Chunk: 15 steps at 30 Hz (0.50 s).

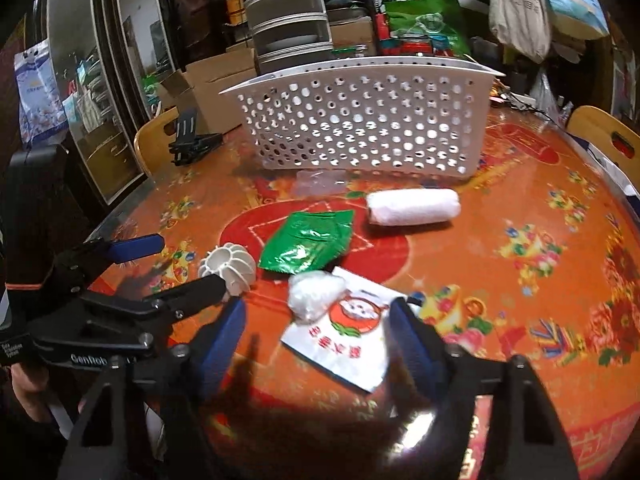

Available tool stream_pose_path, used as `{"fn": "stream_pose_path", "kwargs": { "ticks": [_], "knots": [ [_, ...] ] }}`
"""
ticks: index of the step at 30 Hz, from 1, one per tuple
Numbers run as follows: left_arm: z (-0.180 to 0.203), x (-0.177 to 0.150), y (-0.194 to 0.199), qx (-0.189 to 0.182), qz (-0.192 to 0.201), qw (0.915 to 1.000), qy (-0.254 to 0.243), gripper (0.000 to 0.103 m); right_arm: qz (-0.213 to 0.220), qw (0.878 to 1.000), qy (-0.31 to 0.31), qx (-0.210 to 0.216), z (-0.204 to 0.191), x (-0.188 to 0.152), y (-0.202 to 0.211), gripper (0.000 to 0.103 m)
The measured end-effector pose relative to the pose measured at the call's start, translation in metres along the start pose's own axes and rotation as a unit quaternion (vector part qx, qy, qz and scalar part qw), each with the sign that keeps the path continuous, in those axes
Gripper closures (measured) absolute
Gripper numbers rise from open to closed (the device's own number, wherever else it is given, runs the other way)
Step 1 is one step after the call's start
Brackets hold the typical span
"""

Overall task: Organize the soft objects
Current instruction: 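Grasp the white ridged plastic part with the left tool while the right tool grasps the crumpled white bag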

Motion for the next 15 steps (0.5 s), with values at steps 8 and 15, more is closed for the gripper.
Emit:
{"fn": "stream_pose_path", "kwargs": {
  "ticks": [8, 15],
  "knots": [
    [-0.003, -0.002, -0.001, -0.006, 0.0, 1.0, 0.004, 0.014, -0.006, 1.0, 0.022, 0.003, -0.01, 0.003, -0.011, 0.054],
    [0.001, -0.007, -0.007, -0.009, -0.009, 0.9999, -0.004, 0.019, -0.01, 0.999, 0.032, -0.003, -0.011, 0.001, -0.019, 0.067]
  ]
}}
Point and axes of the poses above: each gripper's, at about its wrist camera, not at the fingertips, and y roughly against the way its jaws point, z to its right, x to its top, the point moved 9 cm from there along -y, roughly the way its jaws point, and after that the axes turned 12 degrees about -x, right-handed, at the moved point
